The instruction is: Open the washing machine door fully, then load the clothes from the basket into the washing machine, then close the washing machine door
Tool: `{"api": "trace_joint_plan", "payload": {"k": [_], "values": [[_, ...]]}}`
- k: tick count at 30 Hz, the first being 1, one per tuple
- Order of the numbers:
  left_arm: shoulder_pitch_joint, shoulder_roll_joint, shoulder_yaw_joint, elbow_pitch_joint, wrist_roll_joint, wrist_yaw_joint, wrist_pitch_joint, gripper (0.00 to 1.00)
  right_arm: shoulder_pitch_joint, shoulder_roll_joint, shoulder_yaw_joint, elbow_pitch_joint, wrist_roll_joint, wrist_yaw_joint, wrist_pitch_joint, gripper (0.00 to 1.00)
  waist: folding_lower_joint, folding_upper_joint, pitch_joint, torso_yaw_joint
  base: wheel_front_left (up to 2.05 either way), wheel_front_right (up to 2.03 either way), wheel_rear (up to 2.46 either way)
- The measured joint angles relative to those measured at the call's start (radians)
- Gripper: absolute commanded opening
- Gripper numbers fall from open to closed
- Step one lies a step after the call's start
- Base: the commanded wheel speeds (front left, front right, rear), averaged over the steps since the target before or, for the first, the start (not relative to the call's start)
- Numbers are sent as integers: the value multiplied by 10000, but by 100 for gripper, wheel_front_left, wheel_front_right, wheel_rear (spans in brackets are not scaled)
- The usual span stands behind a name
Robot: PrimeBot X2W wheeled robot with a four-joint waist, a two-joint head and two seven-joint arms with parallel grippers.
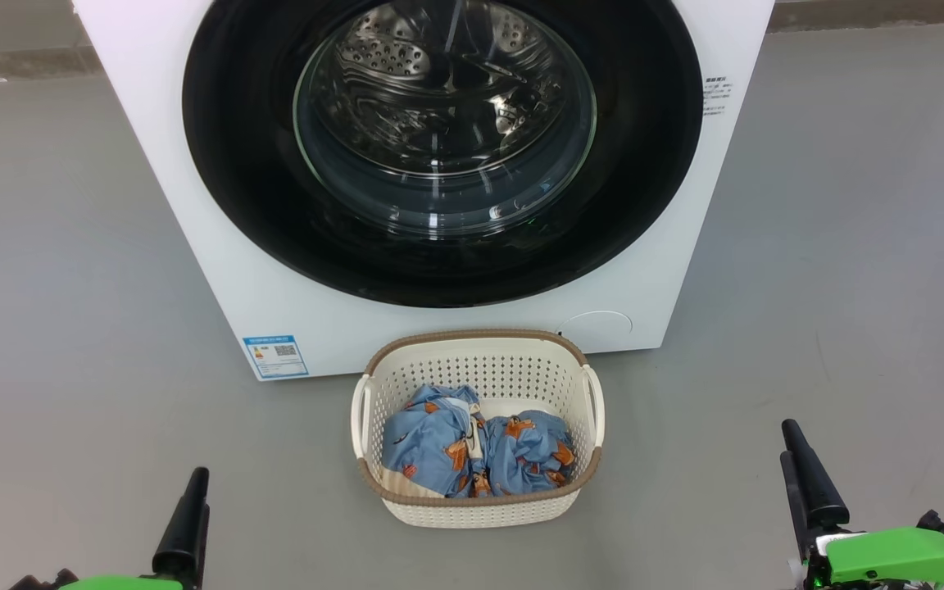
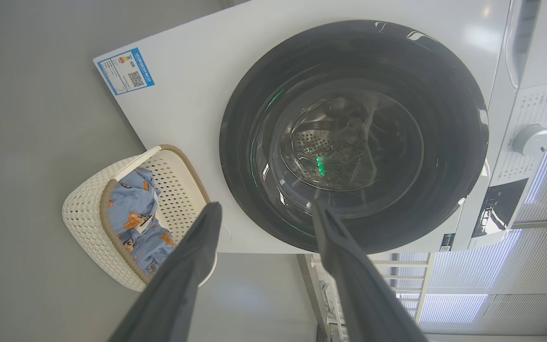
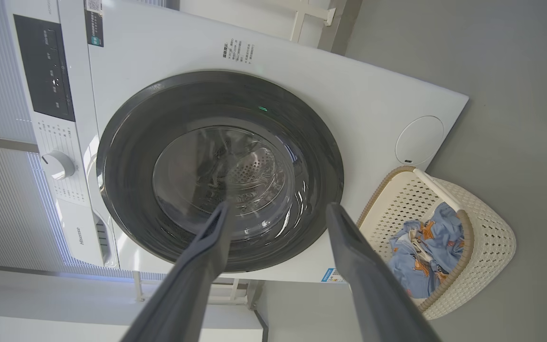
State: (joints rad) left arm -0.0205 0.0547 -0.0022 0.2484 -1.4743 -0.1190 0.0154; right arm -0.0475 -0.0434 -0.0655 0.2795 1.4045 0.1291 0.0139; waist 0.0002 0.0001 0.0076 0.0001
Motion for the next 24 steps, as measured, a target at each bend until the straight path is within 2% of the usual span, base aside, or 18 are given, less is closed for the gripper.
{"api": "trace_joint_plan", "payload": {"k": [24], "values": [[-188, 347, -541, -102, 2658, -2, -663, 100, -371, -194, 520, -203, -2598, 0, -667, 100, 0, 0, 18, 18, 0, 0, 0]]}}
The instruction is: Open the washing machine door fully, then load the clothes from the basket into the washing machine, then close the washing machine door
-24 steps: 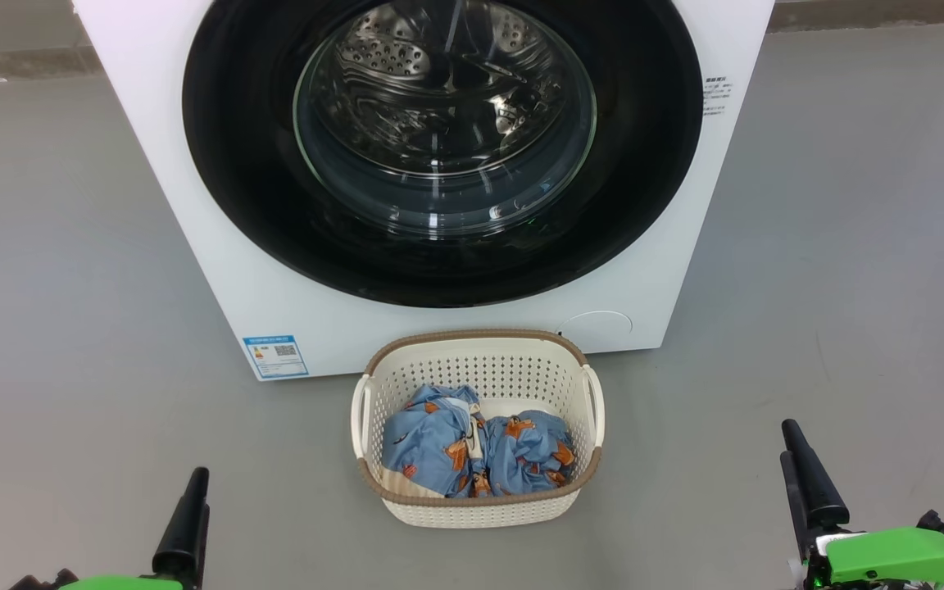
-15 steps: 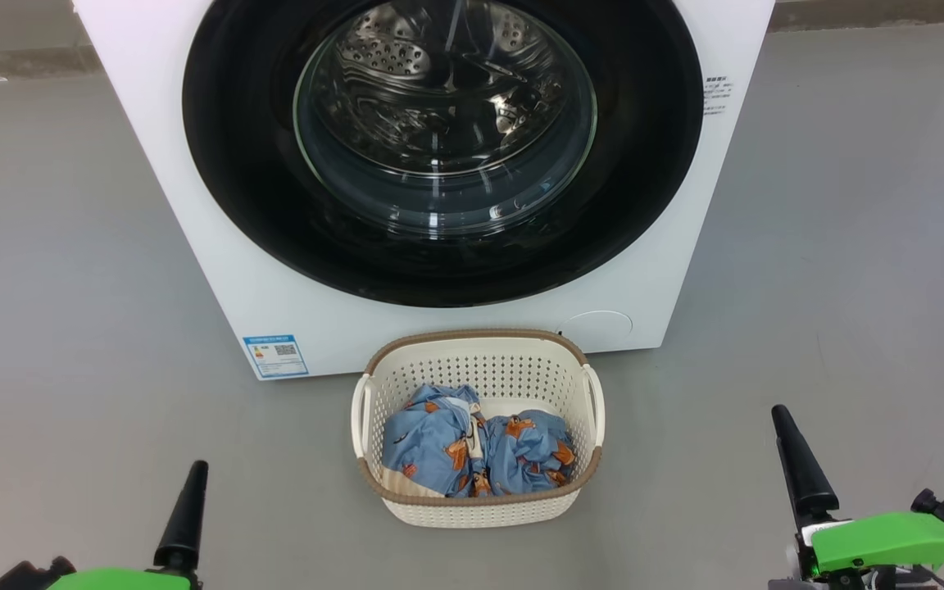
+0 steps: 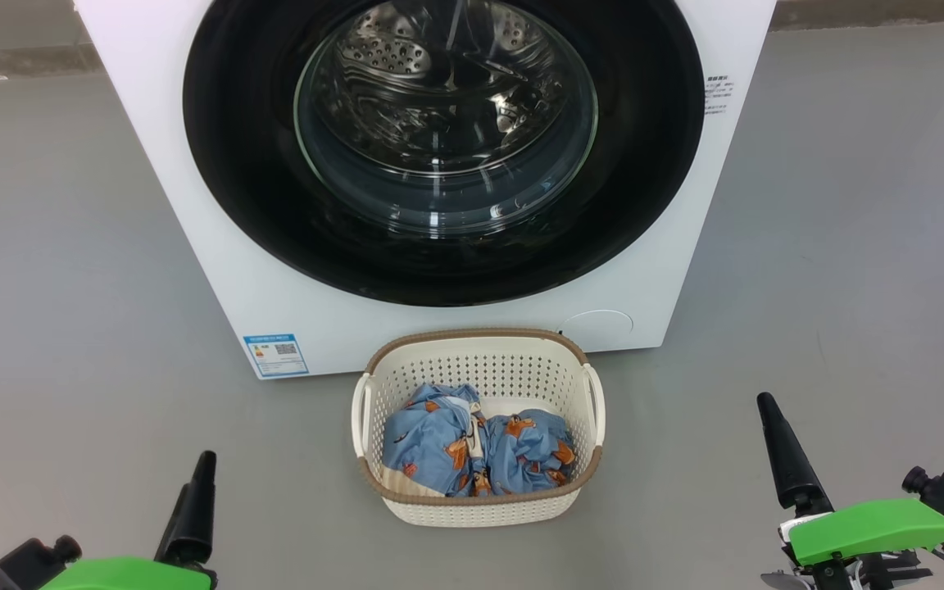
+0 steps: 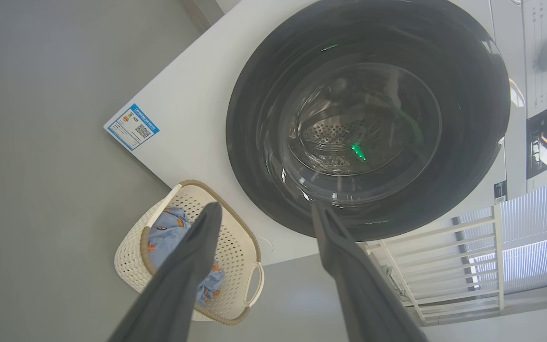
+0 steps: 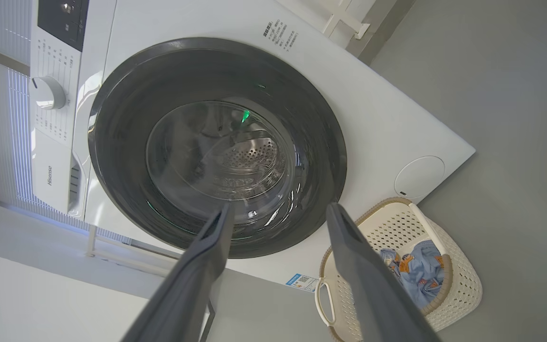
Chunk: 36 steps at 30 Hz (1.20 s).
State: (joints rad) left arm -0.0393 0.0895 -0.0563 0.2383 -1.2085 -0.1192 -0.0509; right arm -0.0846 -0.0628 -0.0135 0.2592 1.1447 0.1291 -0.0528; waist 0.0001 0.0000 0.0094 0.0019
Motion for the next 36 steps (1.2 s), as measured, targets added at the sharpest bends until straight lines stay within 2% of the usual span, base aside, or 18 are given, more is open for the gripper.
{"api": "trace_joint_plan", "payload": {"k": [5, 28, 36], "values": [[-43, 155, -50, -17, 449, -2, -125, 100, -9, -12, 38, -13, -510, 0, -111, 100, 0, 0, -12, -6, 0, 0, 0], [-42, 499, -454, -31, 3940, 10, -809, 100, -220, -46, 313, 198, -3636, 0, -740, 100, 0, 0, -167, -8, 0, 0, 0], [-42, 579, -554, 44, 5009, 326, -1005, 100, -245, -38, 307, 322, -4892, 0, -813, 100, 0, 0, -175, -18, 0, 0, 0]]}}
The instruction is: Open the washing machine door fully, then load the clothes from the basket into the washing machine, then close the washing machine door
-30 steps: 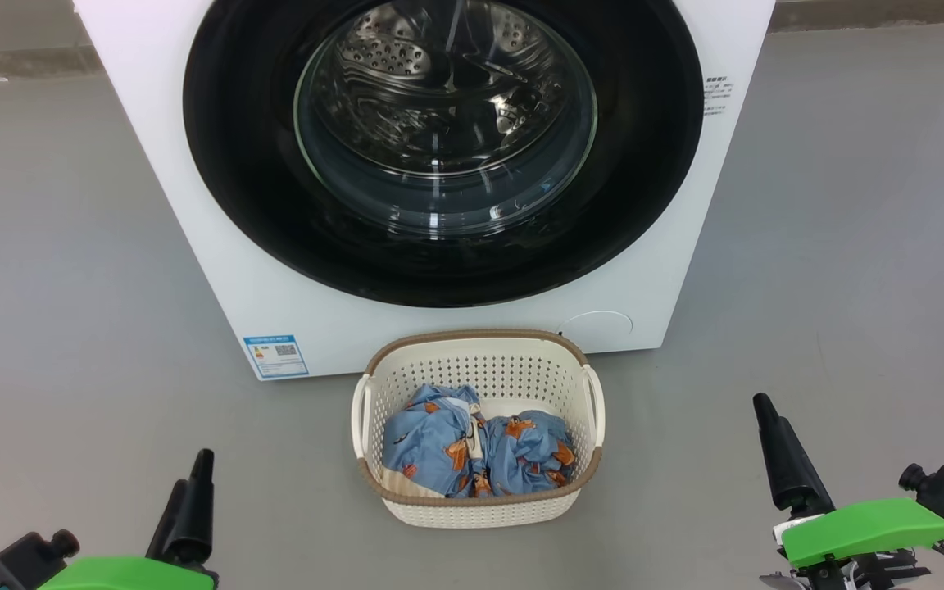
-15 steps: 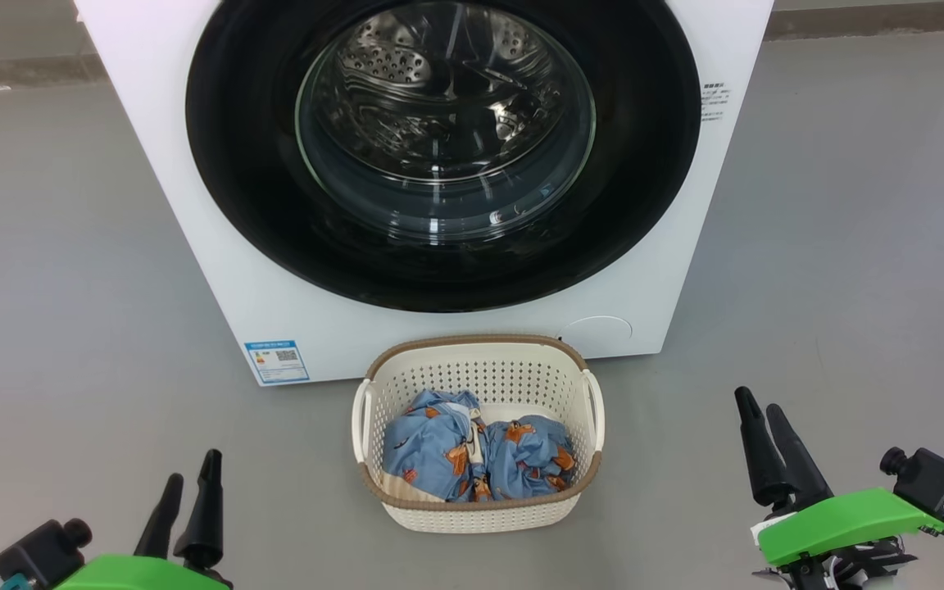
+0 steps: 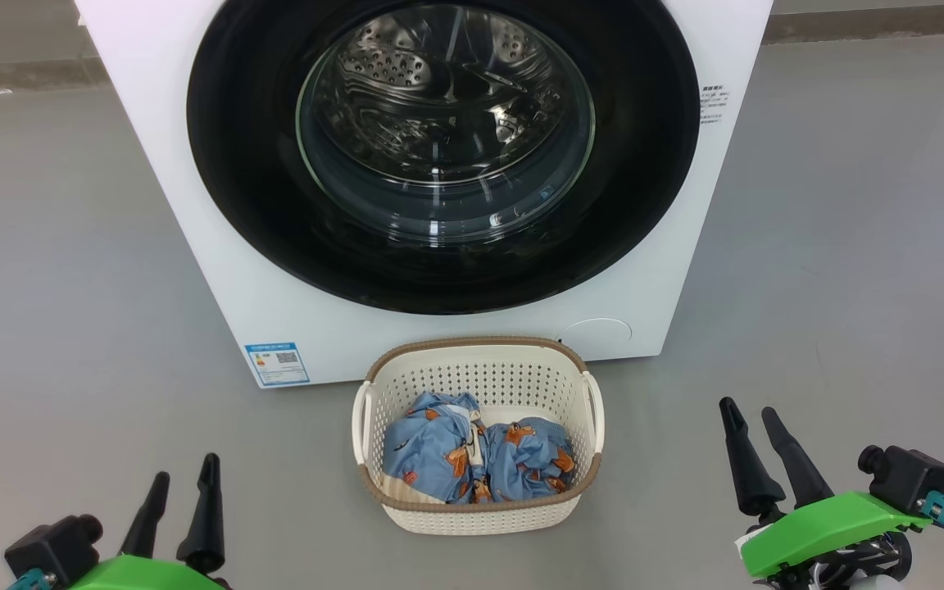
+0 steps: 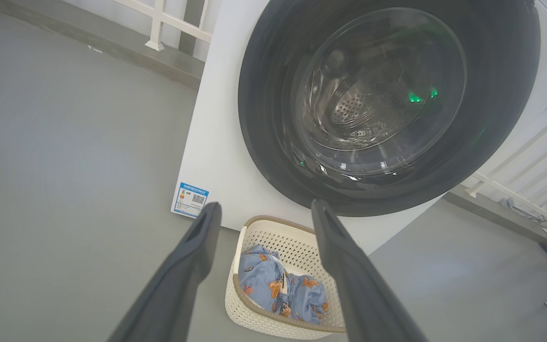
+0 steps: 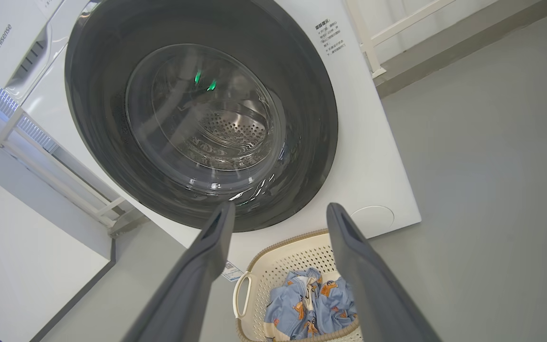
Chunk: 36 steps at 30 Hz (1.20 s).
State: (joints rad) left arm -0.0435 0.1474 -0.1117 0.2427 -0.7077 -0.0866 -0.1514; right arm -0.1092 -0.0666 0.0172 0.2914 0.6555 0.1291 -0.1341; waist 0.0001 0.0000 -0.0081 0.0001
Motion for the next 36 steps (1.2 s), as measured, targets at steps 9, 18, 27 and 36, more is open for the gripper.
{"api": "trace_joint_plan", "payload": {"k": [9, 18, 27, 36], "values": [[-1, 215, -113, 50, 982, 267, -261, 100, -215, 35, -35, 25, -1254, 0, -100, 100, 0, 0, -22, -3, 0, 0, 0], [-2, 291, -245, 75, 1946, 518, -537, 100, -214, 58, -69, 46, -2445, 0, -224, 100, 0, 0, -87, 14, 0, 0, 0], [-1, 554, -405, 73, 2861, 859, -681, 100, -395, 94, -238, 33, -3676, 0, -313, 100, 0, 1, -82, 9, 0, 0, 0], [-1, 616, -483, 13, 3620, 1187, -780, 100, -413, 109, -374, -12, -4723, 0, -393, 100, 0, 1, -53, 32, 0, 0, 0]]}}
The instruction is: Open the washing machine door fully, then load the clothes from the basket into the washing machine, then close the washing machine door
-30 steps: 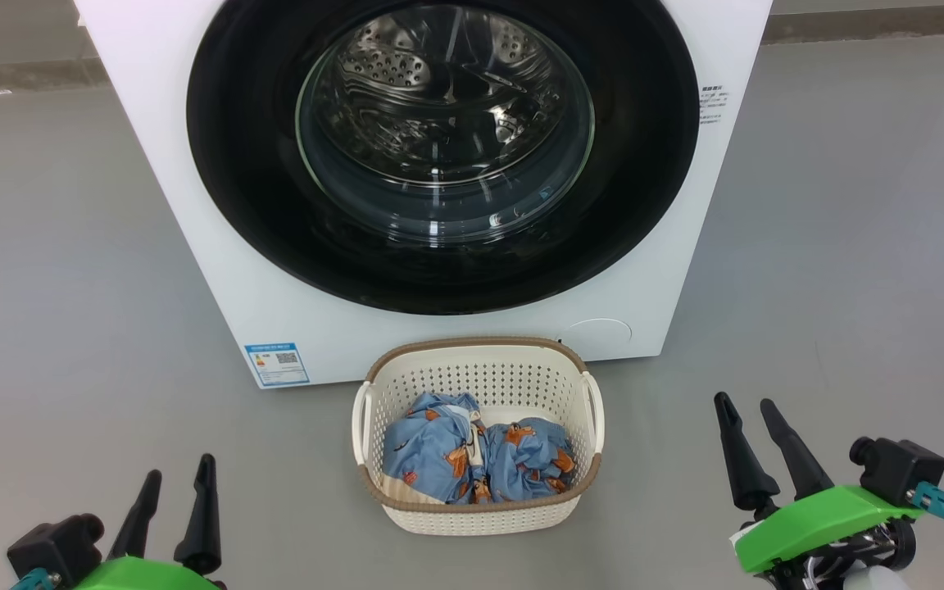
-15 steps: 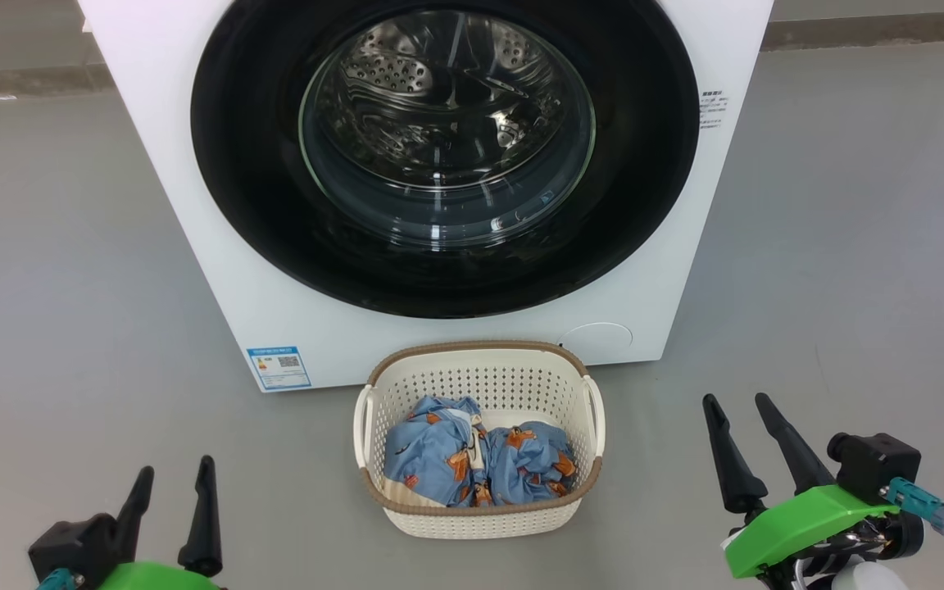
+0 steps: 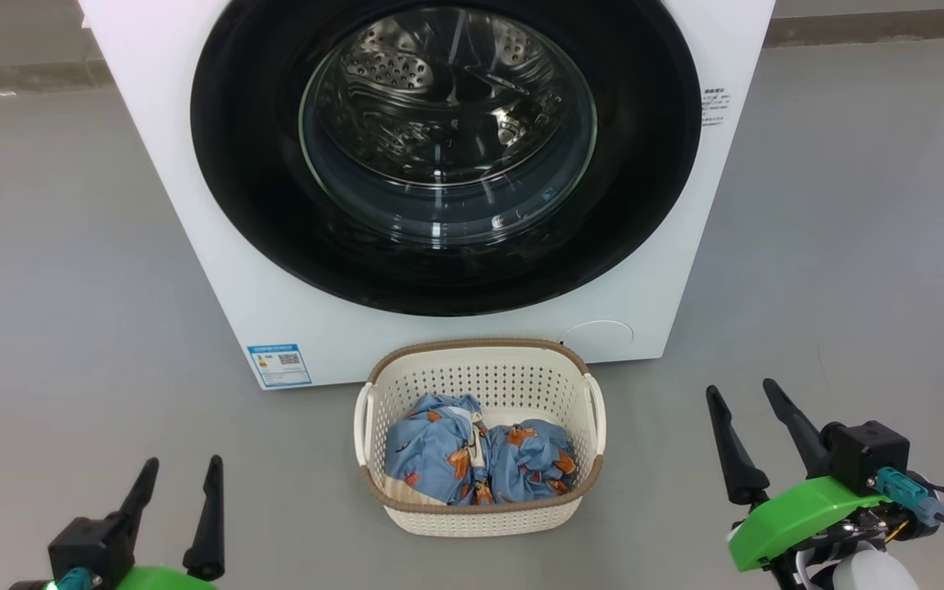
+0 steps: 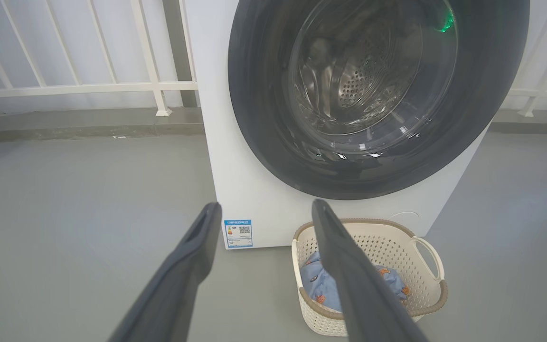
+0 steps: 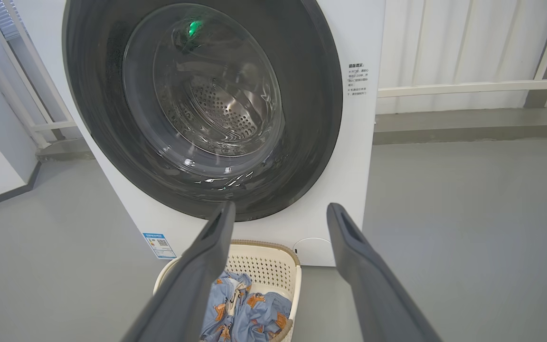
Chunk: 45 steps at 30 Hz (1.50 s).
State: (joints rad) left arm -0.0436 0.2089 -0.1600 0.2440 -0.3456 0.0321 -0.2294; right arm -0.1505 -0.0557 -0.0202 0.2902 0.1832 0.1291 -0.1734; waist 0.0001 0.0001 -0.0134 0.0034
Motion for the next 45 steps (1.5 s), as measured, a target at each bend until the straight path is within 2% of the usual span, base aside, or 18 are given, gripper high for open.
{"api": "trace_joint_plan", "payload": {"k": [13, 36, 45], "values": [[0, -2, 63, -73, -61, 337, 19, 100, -3, 35, -286, -27, -61, 0, -2, 100, 0, 0, 39, 19, 0, 0, 0], [0, 232, 8, -142, -278, 207, 4, 100, -149, 35, -339, 10, 12, 0, -148, 100, 0, 0, 35, 32, 1, 1, -2], [0, 268, 10, -102, -376, 190, -10, 100, -145, 54, -336, 21, 15, 0, -146, 100, 0, -1, 43, 80, 52, 52, -105]]}}
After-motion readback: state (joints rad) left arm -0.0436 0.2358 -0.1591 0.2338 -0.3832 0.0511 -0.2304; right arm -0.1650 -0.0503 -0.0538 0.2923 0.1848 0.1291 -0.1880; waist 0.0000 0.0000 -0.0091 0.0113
